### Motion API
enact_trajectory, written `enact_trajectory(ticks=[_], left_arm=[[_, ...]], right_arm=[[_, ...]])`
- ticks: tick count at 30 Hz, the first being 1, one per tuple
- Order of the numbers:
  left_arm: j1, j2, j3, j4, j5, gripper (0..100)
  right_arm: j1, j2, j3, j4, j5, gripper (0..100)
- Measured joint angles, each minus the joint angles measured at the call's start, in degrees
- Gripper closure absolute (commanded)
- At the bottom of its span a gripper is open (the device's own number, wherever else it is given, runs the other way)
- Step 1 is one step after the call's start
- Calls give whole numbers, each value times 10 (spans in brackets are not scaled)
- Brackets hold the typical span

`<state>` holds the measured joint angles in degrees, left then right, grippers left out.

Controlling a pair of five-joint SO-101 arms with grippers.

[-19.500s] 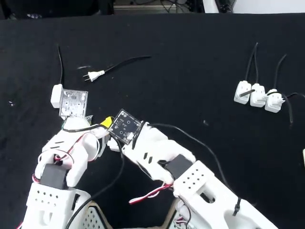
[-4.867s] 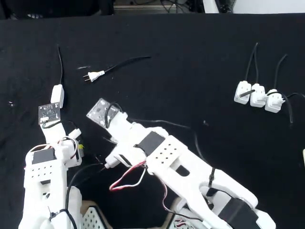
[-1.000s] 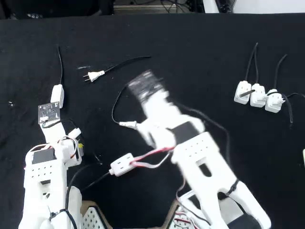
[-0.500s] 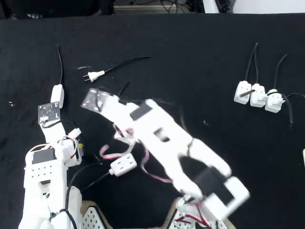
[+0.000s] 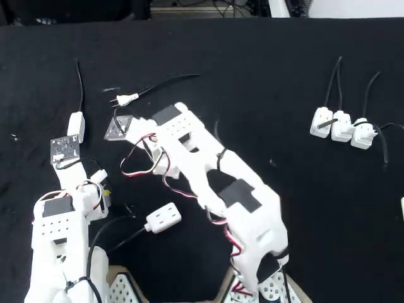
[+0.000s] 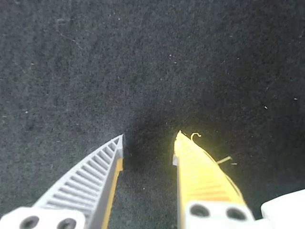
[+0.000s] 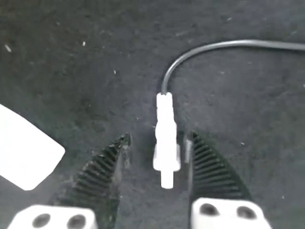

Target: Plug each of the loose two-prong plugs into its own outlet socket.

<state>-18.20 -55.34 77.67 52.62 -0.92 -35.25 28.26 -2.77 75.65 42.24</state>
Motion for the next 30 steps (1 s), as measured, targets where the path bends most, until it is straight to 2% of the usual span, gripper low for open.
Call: enact_trajectory(ticks=[1,4,7,10,14,16,18,21,24,27,30], left_arm=[[0,0,0,0,0,819],[0,0,0,0,0,819],[0,0,0,0,0,819],[0,0,0,0,0,819],[0,0,0,0,0,819],[0,0,0,0,0,819],[0,0,0,0,0,819],[0,0,0,0,0,819],[0,0,0,0,0,819],[0,0,0,0,0,819],[0,0,0,0,0,819]], right_arm=[[0,4,0,-2,0,989],[14,7,-4,-13,0,990],[41,7,-5,-25,-48,988],[82,-18,-5,-27,-155,988],[141,-67,21,-29,-370,969],[142,-70,57,-27,-448,892],[120,-70,87,-27,-470,792],[76,-70,93,-29,-443,698],[56,-70,93,-30,-350,686],[67,-70,77,-29,-244,685],[111,-81,53,-29,-130,685]])
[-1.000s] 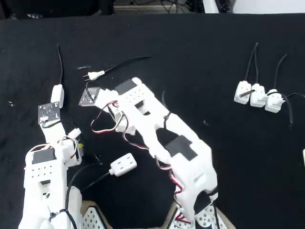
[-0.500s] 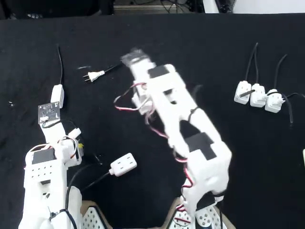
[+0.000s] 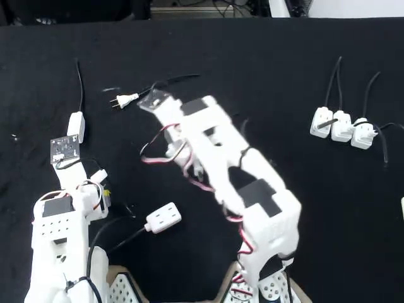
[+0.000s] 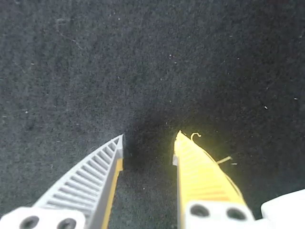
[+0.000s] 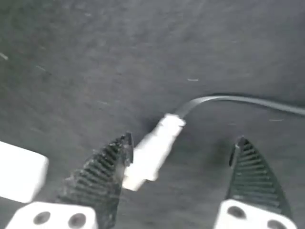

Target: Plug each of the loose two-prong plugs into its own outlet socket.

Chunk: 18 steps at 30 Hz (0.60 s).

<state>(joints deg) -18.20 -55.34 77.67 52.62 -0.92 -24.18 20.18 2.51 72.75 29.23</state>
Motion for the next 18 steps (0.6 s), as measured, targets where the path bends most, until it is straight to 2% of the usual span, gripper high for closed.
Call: enact_trajectory(ticks=[5,9,11,13,18], left_arm=[[0,0,0,0,0,819],[0,0,0,0,0,819],[0,0,0,0,0,819],[0,0,0,0,0,819],[0,0,0,0,0,819]], right_arm=[[76,-20,-15,0,227,688],[86,-21,11,0,466,688],[80,-21,29,0,563,688],[65,-21,39,-3,606,688],[23,-21,41,-36,627,688]])
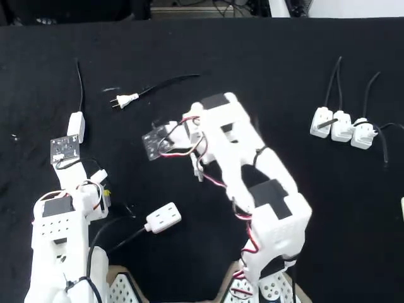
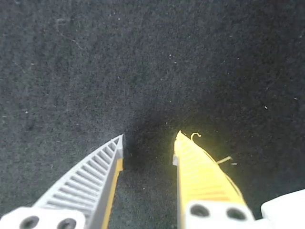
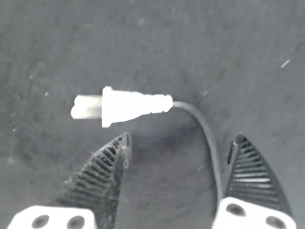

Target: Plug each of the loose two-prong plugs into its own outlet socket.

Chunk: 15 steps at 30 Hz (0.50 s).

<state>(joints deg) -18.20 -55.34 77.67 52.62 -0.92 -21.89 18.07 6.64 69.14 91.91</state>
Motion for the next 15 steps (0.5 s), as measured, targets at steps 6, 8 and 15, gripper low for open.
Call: enact_trajectory(ticks=[6,8,15], left_arm=[[0,0,0,0,0,819],[0,0,0,0,0,819],[0,0,0,0,0,819]], right_arm=[[-18,3,15,-11,21,688],[-18,3,17,-12,34,688],[-18,3,18,4,85,688]])
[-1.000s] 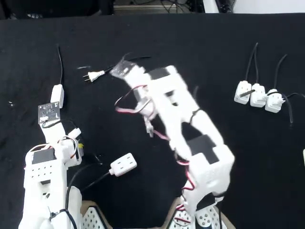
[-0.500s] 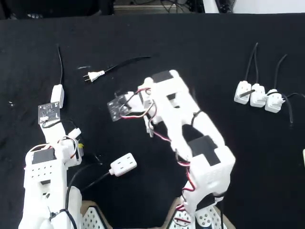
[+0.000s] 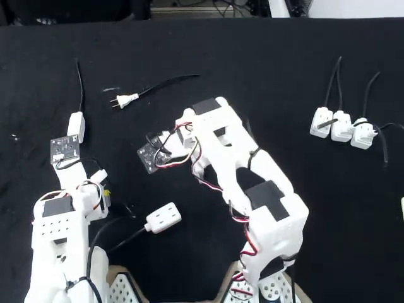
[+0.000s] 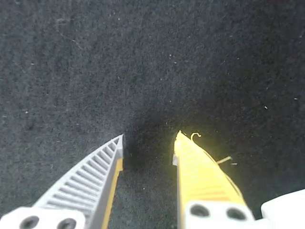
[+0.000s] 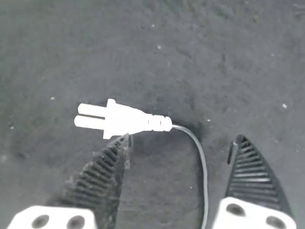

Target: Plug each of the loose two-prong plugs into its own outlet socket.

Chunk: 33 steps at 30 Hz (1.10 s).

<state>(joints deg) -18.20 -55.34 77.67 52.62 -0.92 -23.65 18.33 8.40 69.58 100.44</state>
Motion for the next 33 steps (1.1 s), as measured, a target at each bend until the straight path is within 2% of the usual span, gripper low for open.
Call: enact_trajectory(ticks=[7,12,15,18,19,20,27,33], left_arm=[[0,0,0,0,0,819],[0,0,0,0,0,819],[0,0,0,0,-1,819],[0,0,0,0,-1,819],[0,0,0,0,-1,819],[0,0,0,0,-1,819],[0,0,0,0,-1,819],[0,0,0,0,-1,819]], right_arm=[[13,-5,12,74,59,688],[9,-5,69,41,65,700],[8,-11,85,25,65,804],[6,-16,85,18,65,974],[6,-17,85,16,61,992],[5,-17,85,13,50,969],[5,-16,86,-27,-110,988],[-9,-18,87,-87,-352,988]])
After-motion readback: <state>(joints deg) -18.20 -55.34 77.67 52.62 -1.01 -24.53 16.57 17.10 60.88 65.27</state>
